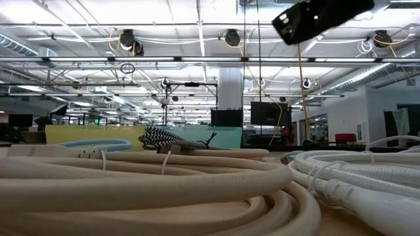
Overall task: Pick & Place USB Port
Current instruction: Put the light blue charger cable into the green bin
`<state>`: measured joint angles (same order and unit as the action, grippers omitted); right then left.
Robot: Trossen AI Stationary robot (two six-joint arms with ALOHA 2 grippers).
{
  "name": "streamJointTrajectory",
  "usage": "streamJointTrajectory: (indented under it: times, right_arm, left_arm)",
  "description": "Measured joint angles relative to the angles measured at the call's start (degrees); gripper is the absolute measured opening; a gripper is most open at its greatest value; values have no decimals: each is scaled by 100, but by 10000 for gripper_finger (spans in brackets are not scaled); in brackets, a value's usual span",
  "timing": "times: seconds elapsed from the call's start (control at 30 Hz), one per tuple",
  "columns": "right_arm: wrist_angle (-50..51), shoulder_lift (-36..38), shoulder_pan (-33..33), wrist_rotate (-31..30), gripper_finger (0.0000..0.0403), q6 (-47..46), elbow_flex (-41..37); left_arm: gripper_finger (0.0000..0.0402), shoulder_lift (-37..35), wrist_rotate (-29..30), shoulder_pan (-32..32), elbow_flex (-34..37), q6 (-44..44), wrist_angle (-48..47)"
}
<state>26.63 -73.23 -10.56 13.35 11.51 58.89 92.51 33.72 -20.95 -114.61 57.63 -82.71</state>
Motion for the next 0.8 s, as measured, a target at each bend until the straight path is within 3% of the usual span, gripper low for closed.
streamJointTrajectory:
  times: [0.2,0.4,0.6,0.8]
  right_arm:
    - [-878,-905,-574,-626,155,356,5]
    - [-739,-1498,-667,-910,155,552,334]
    - [206,-1731,-541,-1354,155,914,332]
    - [181,-1915,-370,-1334,155,802,150]
  left_arm:
    - [143,164,1118,-1142,260,1918,-108]
    - [143,398,1170,-1682,849,3265,117]
    - [143,475,1133,-1910,1512,3740,1178]
    - [143,474,1162,-2007,1740,3742,1693]
